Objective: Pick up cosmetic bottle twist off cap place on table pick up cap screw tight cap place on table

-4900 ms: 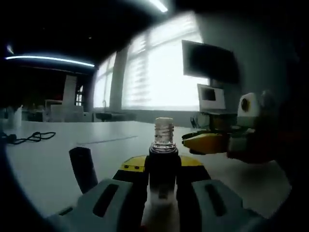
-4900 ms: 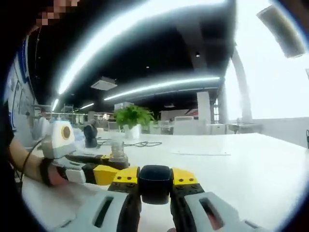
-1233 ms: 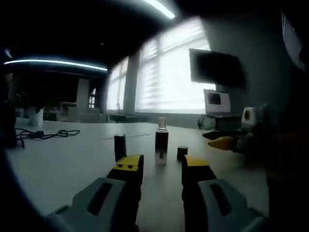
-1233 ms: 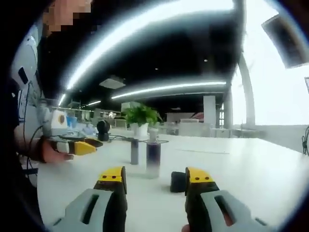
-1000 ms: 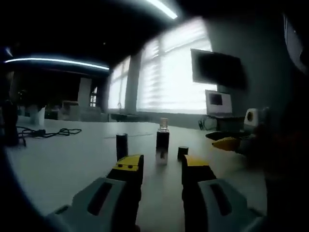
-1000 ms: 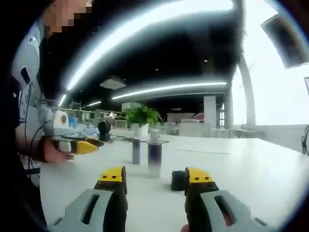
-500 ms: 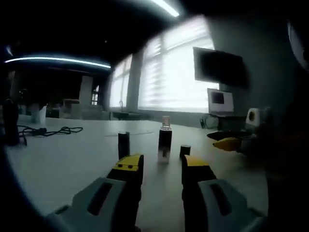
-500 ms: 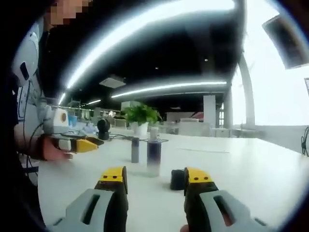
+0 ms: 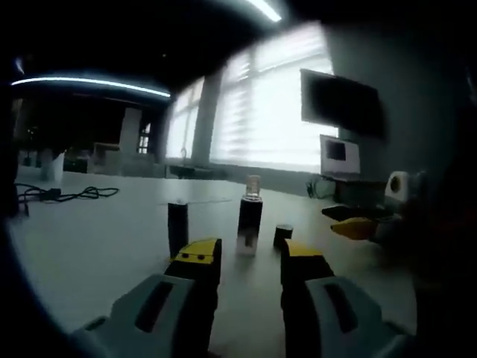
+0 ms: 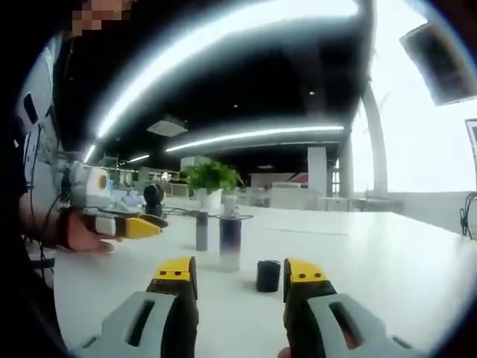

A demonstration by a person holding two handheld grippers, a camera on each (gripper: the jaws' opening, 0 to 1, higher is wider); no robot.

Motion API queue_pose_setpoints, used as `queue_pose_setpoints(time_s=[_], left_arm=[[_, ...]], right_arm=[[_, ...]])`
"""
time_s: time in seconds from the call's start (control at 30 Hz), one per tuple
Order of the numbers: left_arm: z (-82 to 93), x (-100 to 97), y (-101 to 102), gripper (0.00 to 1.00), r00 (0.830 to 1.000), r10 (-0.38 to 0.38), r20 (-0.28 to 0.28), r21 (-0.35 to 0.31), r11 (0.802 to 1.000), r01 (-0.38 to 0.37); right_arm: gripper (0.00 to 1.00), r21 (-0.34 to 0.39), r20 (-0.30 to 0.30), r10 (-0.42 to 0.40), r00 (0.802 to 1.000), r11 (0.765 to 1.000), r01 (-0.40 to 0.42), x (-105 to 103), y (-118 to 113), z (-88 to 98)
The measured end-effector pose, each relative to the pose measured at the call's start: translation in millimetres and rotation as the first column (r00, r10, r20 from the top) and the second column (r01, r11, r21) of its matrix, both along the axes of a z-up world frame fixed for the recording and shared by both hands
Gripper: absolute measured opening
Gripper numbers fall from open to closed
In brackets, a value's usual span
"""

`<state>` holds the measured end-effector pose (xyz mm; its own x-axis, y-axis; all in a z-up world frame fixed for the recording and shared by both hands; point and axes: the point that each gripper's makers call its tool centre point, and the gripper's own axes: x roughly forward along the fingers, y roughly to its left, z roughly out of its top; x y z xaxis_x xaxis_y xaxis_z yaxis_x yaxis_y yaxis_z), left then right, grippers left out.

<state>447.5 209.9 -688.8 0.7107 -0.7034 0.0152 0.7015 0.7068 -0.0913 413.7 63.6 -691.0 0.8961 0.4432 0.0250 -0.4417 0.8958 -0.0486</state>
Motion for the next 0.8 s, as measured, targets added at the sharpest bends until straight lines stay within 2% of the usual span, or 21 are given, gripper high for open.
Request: queue_pose_setpoints(time_s=[0.13, 0.3, 0.43, 0.63, 0.8], left_arm=[[-2.3, 5.9, -2.3, 0.22, 1.0, 0.005, 0.002, 0.018, 1.0, -0.005], [-4.6, 9.2, -14.6, 0.22, 1.0, -0.014, 0.006, 0.036, 0.999, 0.014], [-7.7, 9.3, -19.0, 0.22, 1.0, -0.014, 0.024, 0.074, 0.997, 0.012], [-5.5, 15.5, -21.7, 0.23, 1.0, -0.007, 0.001, 0.046, 0.999, 0.007], [-7.5, 21.0, -30.8, 0.23, 1.0, -0.011, -0.01, 0.049, 0.999, 0.011]], right_arm=[[0.39, 0.004, -0.001, -0.001, 1.0, 1.0, 0.001, 0.5, -0.7, 0.0], [0.39, 0.0, -0.003, -0.002, 1.0, 1.0, 0.002, 1.2, -1.3, -1.2], [0.39, 0.012, -0.001, -0.004, 1.0, 1.0, 0.004, 1.8, -3.1, -0.5], [0.39, 0.009, 0.002, -0.015, 1.0, 1.0, 0.015, 2.8, -5.4, -0.6], [0.39, -0.003, -0.001, -0.014, 1.0, 1.0, 0.014, 2.8, -4.6, -2.1]])
